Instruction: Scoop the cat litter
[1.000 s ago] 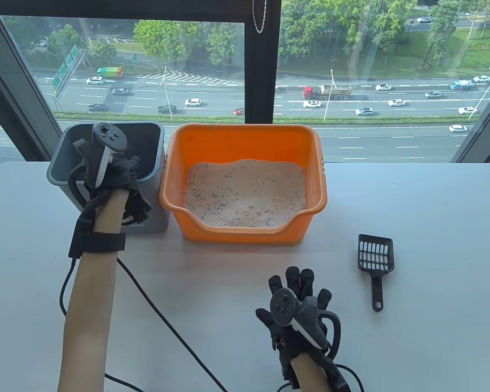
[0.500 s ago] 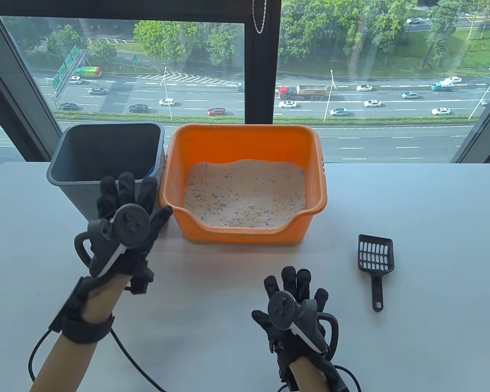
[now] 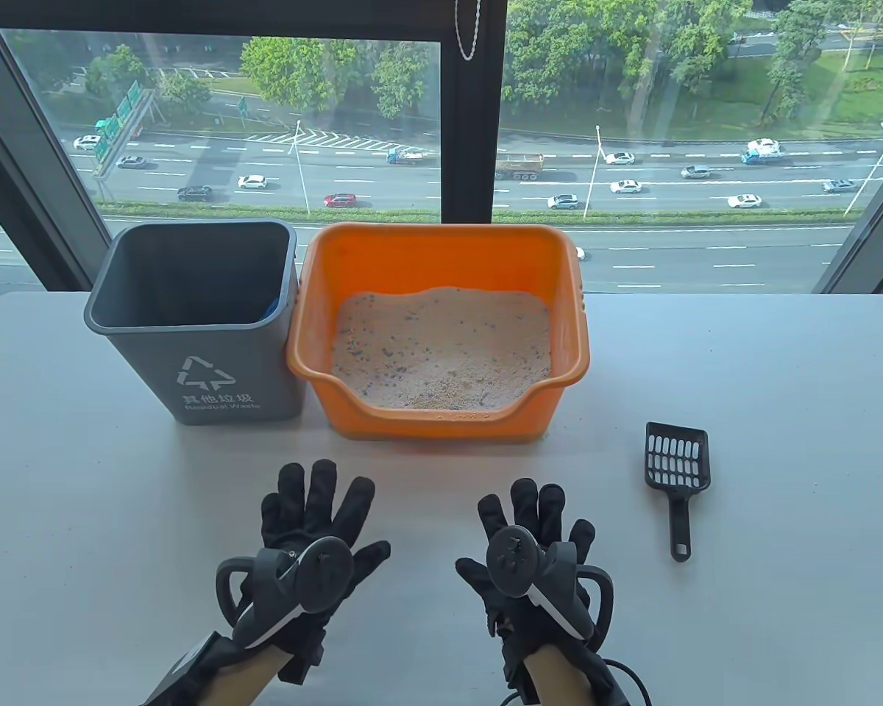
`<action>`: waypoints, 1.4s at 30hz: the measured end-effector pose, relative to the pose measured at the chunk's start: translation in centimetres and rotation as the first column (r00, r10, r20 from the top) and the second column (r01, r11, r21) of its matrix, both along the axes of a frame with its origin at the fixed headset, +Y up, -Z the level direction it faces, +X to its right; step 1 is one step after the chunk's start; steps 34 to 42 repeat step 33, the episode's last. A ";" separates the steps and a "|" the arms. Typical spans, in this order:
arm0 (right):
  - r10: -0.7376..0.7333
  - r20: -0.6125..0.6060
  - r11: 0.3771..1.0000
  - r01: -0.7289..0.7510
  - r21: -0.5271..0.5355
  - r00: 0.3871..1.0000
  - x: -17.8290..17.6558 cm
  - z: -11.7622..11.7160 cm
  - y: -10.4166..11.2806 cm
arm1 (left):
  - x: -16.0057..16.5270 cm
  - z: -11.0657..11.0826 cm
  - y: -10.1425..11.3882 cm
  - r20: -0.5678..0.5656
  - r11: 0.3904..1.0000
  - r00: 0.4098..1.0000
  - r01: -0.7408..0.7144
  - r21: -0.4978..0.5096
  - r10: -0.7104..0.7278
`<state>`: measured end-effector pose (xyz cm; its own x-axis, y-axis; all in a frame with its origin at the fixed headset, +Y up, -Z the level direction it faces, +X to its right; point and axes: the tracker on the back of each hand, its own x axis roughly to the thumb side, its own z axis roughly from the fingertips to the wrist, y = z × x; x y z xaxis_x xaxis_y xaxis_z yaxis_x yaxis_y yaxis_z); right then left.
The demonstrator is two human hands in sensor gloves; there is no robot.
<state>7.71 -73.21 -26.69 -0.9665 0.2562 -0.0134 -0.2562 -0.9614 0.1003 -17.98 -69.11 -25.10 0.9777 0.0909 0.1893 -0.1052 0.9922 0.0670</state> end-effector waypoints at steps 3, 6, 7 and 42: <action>0.005 -0.012 1.000 -0.005 -0.008 1.000 -0.1 0.0 -0.2 | 0.5 0.5 -1.4 0.017 0.999 0.999 0.030 -0.044 -0.029; 0.015 -0.018 1.000 -0.015 -0.015 1.000 -0.3 0.0 -0.3 | 0.8 0.8 -2.3 0.037 0.993 0.995 0.090 -0.075 -0.088; 0.016 -0.020 1.000 -0.017 -0.015 1.000 -0.4 0.0 -0.3 | 0.9 0.8 -2.4 0.040 0.991 0.995 0.097 -0.088 -0.094; 0.057 -0.026 0.995 -0.059 -0.075 0.998 -0.6 -0.1 -0.9 | 1.1 0.3 -4.1 0.072 0.959 0.989 0.145 -0.242 -0.131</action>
